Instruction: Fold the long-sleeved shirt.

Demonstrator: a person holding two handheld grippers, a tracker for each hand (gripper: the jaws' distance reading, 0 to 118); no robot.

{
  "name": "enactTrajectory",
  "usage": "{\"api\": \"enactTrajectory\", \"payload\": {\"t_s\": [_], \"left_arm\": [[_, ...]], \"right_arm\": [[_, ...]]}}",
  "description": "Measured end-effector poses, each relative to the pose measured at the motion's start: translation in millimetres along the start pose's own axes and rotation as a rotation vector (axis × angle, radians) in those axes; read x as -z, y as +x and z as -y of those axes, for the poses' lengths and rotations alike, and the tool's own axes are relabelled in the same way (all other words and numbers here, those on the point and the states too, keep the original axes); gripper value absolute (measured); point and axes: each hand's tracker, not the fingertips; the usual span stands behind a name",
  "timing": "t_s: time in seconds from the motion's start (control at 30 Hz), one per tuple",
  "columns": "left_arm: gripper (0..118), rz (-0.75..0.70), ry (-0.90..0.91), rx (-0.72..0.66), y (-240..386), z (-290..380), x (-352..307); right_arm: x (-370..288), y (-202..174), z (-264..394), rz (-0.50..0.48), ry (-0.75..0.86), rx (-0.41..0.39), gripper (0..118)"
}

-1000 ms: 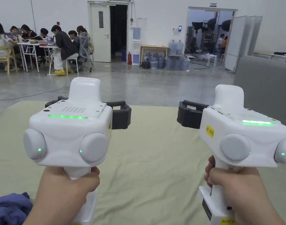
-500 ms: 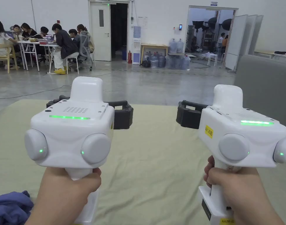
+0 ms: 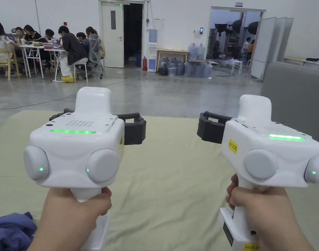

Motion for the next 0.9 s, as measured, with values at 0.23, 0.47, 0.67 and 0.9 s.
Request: {"api": "enactTrajectory", "payload": {"t_s": [0.23,0.47,0.67,0.9], "left_arm": [[113,-0.01,-0.004,-0.008,-2.4,0.1,3.3],[0,-0.017,-0.005,-0.023,3.2,8.6,1.1],[0,0.019,-0.02,0.04,11.3,28.5,-2.1],[0,-0.067,-0.086,-0.135,-84.4,13.6,-15.7]], "right_arm": [[-0.5,-2.5,2.2,-0.002,-0.004,-0.016,110],[-3.2,-8.0,9.7,0.007,-0.01,-0.049,0],[-8.3,-2.8,22.6,0.013,-0.016,-0.044,0],[6.8,-91.6,36.2,-0.174,-0.014,-0.141,0]]}}
